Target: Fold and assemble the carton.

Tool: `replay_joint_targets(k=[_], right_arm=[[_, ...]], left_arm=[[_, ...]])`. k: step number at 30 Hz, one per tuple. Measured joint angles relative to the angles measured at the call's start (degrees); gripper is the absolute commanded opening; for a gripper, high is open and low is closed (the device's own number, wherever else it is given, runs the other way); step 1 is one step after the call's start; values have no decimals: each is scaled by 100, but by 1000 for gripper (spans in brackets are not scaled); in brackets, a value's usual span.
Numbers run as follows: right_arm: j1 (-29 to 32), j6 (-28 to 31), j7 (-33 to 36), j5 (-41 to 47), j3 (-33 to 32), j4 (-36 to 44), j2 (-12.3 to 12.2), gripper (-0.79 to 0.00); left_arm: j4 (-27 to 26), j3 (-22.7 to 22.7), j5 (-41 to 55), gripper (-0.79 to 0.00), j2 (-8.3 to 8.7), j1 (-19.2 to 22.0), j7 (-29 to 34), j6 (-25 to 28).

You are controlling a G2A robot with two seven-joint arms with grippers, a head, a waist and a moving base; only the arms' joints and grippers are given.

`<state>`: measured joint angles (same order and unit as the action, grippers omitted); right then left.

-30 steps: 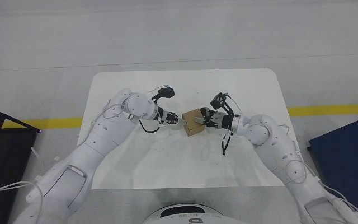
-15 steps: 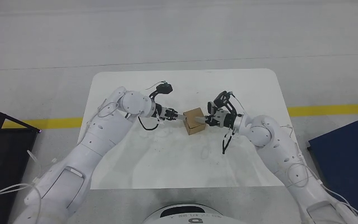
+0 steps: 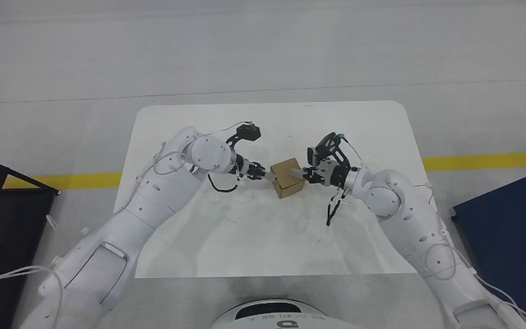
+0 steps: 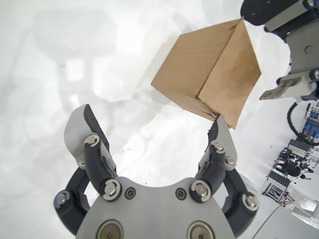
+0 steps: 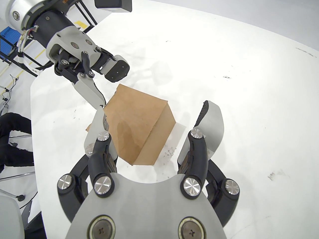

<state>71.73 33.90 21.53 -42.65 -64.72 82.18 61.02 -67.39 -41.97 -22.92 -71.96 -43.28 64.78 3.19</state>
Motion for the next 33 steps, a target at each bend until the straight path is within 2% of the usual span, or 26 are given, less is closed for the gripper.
replay_joint_targets(k=[4,6,10,11,12,15,18,25,30,33], right_arm=[[182,14,-171,-48,-203,129,-44,-222],[280,37,-252,-75,-295,216,-65,-274],[438,324,-530,-103,-417,409,-93,-520],[468,432,-622,-103,-443,447,-98,-677],[493,527,-714,-117,-470,478,-104,-785],[537,709,-893,-283,-497,572,-113,-785],[464,663,-747,-444,-359,574,-94,-785],[115,557,-220,-454,64,375,-17,-785],[-46,380,265,-404,245,332,13,-785],[-50,344,329,-379,234,391,10,-785]], left_arm=[[31,136,-117,0,-62,104,13,-53],[40,169,-34,0,-95,126,7,-31],[88,99,281,0,-124,135,-27,100],[107,65,328,0,-120,135,-35,120],[131,21,355,0,-110,134,-47,130],[213,-224,425,0,-36,88,-130,158],[166,-660,501,0,112,-50,-232,226],[-481,-1622,555,0,451,-696,-302,276],[-910,-1850,488,0,558,-1100,-300,201],[-1038,-1861,491,0,573,-1184,-321,162]])
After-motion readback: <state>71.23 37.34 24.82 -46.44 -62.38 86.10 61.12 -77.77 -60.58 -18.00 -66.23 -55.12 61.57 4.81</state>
